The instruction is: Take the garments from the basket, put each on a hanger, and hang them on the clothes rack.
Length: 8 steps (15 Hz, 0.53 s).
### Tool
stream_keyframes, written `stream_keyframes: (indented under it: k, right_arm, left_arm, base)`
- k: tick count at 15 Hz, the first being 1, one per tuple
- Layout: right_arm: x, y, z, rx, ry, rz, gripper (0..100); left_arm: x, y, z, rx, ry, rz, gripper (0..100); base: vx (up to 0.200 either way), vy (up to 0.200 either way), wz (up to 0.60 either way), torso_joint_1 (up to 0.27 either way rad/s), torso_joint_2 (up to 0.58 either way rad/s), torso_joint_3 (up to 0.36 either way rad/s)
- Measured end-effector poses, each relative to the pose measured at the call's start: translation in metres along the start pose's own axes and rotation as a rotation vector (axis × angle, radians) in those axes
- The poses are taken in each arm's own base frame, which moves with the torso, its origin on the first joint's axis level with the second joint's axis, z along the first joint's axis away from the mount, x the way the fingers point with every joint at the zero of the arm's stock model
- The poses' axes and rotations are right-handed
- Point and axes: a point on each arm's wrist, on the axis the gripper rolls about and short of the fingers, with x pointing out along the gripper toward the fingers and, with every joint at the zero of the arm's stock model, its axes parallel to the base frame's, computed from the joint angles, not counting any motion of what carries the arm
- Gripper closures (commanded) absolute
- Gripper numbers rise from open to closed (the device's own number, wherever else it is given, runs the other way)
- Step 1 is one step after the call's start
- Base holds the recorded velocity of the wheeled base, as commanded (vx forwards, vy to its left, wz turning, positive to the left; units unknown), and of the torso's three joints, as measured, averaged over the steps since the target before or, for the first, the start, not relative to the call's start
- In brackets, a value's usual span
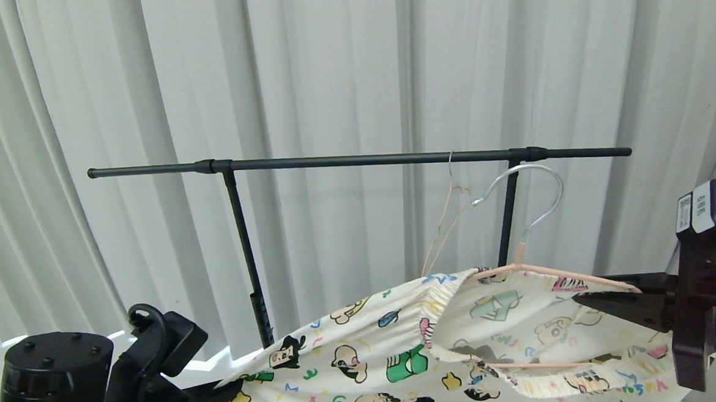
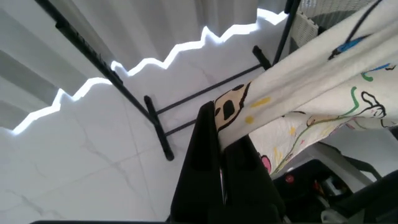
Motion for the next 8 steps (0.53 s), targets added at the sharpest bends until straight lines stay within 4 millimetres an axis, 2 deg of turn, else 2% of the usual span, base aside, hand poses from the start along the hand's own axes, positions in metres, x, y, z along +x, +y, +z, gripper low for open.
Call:
stream_keyframes:
  k: [1,4,7,8]
  right_arm:
    - [0.0,0.0,0.0,0.0,0.0,0.0,100]
    - [0.0,-0.001,-0.001,0.005,0.011,-0.012,100]
    - [-0.001,-0.006,-0.01,0.042,0.118,-0.123,100]
    - [-0.001,-0.007,-0.012,0.103,0.137,-0.154,100]
  left_arm:
    - [-0.001,-0.002,0.001,0.007,-0.012,-0.008,0]
    - [-0.003,-0.003,0.004,0.015,-0.043,-0.015,0]
    - [-0.012,-0.004,0.012,0.015,-0.113,-0.021,0]
    - [-0.017,-0.004,0.019,0.001,-0.154,-0.04,0]
  base:
    - [0.0,0.0,0.0,0.0,0.0,0.0]
    - [0.0,0.0,0.0,0.0,0.0,0.0]
    - [0.0,0.0,0.0,0.0,0.0,0.0]
    - [0.0,0.0,0.0,0.0,0.0,0.0]
